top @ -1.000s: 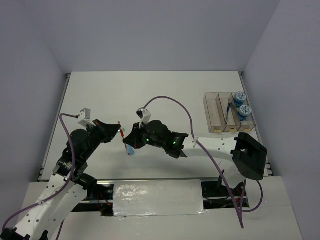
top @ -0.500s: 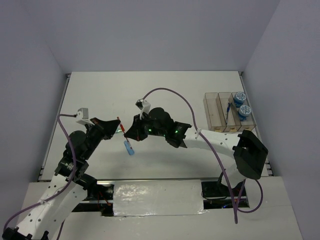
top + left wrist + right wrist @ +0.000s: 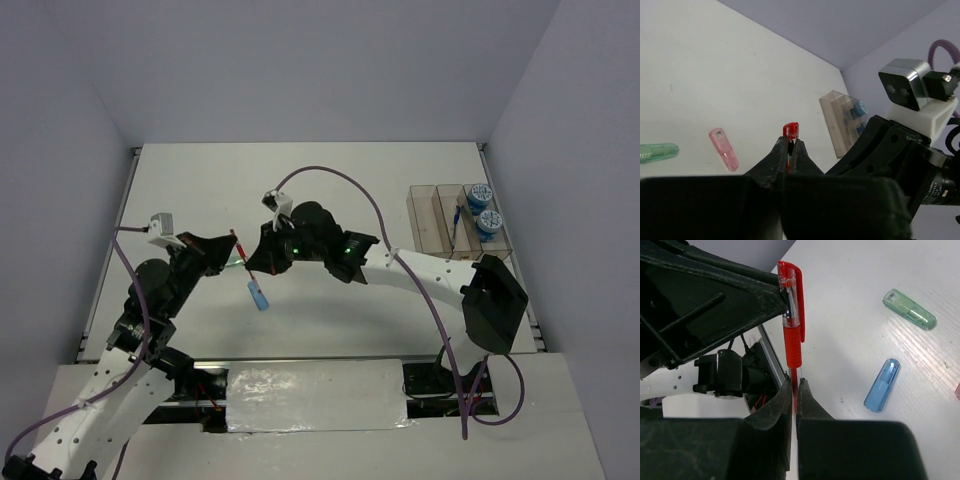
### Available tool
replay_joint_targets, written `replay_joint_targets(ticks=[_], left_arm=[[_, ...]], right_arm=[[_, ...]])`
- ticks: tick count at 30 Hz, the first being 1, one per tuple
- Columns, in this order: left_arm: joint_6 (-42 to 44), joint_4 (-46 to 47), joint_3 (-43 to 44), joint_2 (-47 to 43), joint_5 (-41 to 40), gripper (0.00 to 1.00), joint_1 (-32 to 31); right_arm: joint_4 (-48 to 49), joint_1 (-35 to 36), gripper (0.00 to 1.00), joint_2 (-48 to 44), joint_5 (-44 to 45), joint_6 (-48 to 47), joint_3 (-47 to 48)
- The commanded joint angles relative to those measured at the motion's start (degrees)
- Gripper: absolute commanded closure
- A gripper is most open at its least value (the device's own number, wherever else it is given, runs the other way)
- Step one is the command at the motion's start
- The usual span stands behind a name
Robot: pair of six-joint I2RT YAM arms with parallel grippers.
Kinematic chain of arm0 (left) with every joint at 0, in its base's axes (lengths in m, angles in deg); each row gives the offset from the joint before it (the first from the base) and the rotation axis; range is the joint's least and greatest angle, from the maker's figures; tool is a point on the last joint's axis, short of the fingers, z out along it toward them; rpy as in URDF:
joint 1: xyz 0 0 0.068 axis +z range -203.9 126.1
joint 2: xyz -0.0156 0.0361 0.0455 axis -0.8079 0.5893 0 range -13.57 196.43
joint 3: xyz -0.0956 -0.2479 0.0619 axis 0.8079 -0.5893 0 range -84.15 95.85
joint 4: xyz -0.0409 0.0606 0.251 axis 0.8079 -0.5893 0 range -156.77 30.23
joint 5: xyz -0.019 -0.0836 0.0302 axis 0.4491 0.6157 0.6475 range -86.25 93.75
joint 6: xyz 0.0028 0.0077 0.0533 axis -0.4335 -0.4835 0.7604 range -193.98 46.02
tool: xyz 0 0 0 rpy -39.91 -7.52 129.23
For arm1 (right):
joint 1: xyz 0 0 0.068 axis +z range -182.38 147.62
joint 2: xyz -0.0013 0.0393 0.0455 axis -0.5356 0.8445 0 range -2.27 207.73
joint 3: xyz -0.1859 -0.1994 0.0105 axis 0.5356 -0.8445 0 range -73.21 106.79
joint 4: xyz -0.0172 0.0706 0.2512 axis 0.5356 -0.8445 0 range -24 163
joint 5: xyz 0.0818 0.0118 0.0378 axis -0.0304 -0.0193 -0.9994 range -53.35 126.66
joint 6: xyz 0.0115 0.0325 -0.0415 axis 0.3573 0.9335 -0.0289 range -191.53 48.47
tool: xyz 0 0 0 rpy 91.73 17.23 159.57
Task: Sort the stationery into containers
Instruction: Close the pen cap on the pen, then place the pen in the storage box.
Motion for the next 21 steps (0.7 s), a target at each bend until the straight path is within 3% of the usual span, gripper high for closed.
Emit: replay_joint_targets(ticks=[1,2,3,4,5,6,9,12,15,17,18,19,21], left_arm=[[3.2,-17.7,4.5,2.5,3.8,0.98,-2.2],[3.5,-20.0,6.7,3.0,-0.3,0.86,-2.2],[3.5,-23.7,10.5,4.1,-2.5,0.65,-2.1],[3.6,-25.2,12.5,4.6,-4.5,0.52,-2.1],[3.6,-26.5,16.4,5.2,-7.7,0.19,-2.1],[3.5,-27.6,18.3,5.8,-9.1,0.01,-2.1],[4.1,-29.9,25.5,8.5,-12.1,0.01,-2.1],[4.8,-34.4,32.2,12.0,-16.4,0.01,-2.1],[10.5,-40.7,37.4,14.9,-19.4,0.00,-2.1],[16.5,-46.5,39.0,16.5,-20.0,0.01,-2.1],[19.4,-48.1,38.8,17.4,-20.3,0.01,-2.1],[20.6,-49.3,37.2,17.3,-20.7,0.01,-2.1],[22.7,-48.7,33.4,14.8,-21.3,0.01,-2.1]], right_arm=[[14.5,-2.3,1.00,-0.8,5.1,-2.6,2.7],[15.2,-2.1,1.00,-0.8,4.5,-3.0,1.0],[16.3,-1.7,1.00,-1.1,2.6,-2.9,-3.0],[18.4,-1.6,1.00,-1.2,2.3,-2.6,-5.1],[19.4,-1.6,1.00,-1.3,2.0,-1.8,-6.9],[20.3,-1.4,1.00,-1.5,1.4,-1.5,-8.6],[21.7,-1.6,1.00,-1.9,2.3,-0.6,-13.6],[17.2,-3.4,1.00,-3.7,5.4,-3.2,-15.3],[9.0,-11.0,1.00,-9.1,7.9,-6.7,-15.4],[-2.6,-18.4,1.00,-11.2,11.6,-13.7,-12.8],[-10.1,-20.4,1.00,-12.6,15.0,-18.8,-10.0],[-12.6,-24.5,1.00,-13.2,22.1,-21.2,-9.0],[-18.5,-29.0,1.00,-13.6,26.9,-26.9,-6.4]])
